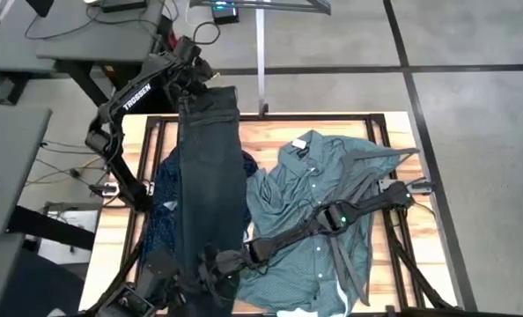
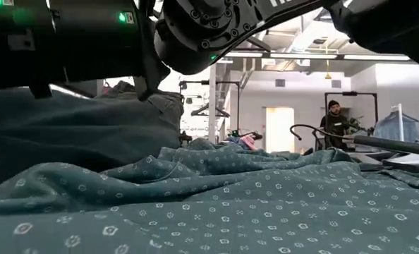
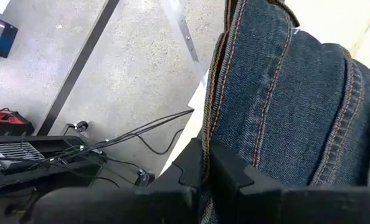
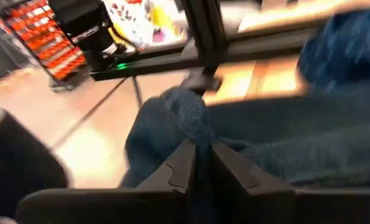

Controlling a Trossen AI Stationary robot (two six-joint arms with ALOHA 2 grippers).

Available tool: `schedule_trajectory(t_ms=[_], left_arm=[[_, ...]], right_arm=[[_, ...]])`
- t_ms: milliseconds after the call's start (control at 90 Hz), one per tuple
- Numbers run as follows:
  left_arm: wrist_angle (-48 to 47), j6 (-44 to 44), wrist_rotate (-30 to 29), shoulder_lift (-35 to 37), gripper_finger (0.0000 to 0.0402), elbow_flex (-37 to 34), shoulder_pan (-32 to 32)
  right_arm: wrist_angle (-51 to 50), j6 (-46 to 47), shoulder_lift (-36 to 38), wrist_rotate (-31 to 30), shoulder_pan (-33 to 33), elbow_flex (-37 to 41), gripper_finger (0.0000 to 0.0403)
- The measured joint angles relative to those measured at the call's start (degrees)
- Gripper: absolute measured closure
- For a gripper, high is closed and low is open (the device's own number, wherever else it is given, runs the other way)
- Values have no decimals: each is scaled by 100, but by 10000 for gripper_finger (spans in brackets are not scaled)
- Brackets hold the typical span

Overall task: Hang clothes
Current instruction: Hang the black pants on the rack

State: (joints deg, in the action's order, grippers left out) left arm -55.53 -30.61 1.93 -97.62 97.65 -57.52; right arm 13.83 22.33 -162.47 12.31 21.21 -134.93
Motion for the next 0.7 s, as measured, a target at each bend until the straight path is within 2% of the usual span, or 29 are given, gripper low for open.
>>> schedule_trajectory(t_ms=[133,378,533,700], left_arm=[[-65,0,-6,0,402,0,0],[-126,-35,-28,0,402,0,-2],[-126,-31,-26,0,402,0,-2],[-175,10,-26,0,402,0,-2]], right_arm=[[-156,333,9,238,-2,-2,312],[-436,-786,332,330,-242,-2,210],[-1548,-1508,769,294,-534,-4,158],[-2943,-1832,1288,285,-920,-7,149]])
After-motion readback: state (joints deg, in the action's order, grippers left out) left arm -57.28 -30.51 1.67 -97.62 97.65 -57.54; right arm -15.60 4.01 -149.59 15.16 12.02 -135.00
